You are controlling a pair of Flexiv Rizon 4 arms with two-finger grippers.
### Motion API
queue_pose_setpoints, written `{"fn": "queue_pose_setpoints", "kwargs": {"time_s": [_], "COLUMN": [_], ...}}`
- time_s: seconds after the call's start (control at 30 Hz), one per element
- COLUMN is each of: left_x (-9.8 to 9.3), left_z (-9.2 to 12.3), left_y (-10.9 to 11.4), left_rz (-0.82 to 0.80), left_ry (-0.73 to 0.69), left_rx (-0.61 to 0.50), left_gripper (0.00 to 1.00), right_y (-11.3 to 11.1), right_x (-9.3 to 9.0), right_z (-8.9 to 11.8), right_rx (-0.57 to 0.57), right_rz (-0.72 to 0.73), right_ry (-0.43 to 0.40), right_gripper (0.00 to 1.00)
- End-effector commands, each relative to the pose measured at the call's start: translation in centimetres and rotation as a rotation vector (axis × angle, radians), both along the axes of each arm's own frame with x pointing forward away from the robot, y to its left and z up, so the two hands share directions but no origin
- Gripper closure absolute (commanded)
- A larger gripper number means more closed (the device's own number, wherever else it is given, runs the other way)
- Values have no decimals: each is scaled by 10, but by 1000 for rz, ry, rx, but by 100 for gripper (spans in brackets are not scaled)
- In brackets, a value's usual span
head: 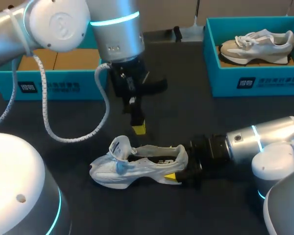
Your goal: Take the shoe out of the shoebox, open the shoe tongue, remove and reinsert the insole, then place the shoe into the shoebox
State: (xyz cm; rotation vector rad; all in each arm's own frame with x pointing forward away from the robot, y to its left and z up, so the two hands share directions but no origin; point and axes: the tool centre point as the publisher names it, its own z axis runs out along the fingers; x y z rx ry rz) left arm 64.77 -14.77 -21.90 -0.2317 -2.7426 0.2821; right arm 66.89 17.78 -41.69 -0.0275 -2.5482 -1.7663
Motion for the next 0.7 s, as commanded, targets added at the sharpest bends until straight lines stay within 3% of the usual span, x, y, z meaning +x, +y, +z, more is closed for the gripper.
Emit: {"fn": "queue_pose_setpoints", "kwargs": {"time_s": [0.03, 0.37, 0.53, 0.7], "left_x": [-1, -1, -2, -2], "left_z": [-19, -19, -58, -75], "left_y": [-9, -9, -25, -29], "left_rz": [1, 1, -7, 4], "left_ry": [-26, -26, -72, -84], "left_rx": [32, 32, 44, 45], "left_gripper": [100, 100, 100, 100], "right_y": [2, 2, 2, 2], "right_x": [-1, -1, -1, -1], "right_z": [1, 1, 1, 1], "right_rx": [-7, -7, -7, -7], "right_rz": [0, 0, 0, 0], "right_ry": [1, 1, 1, 1], "right_gripper": [100, 100, 100, 100]}}
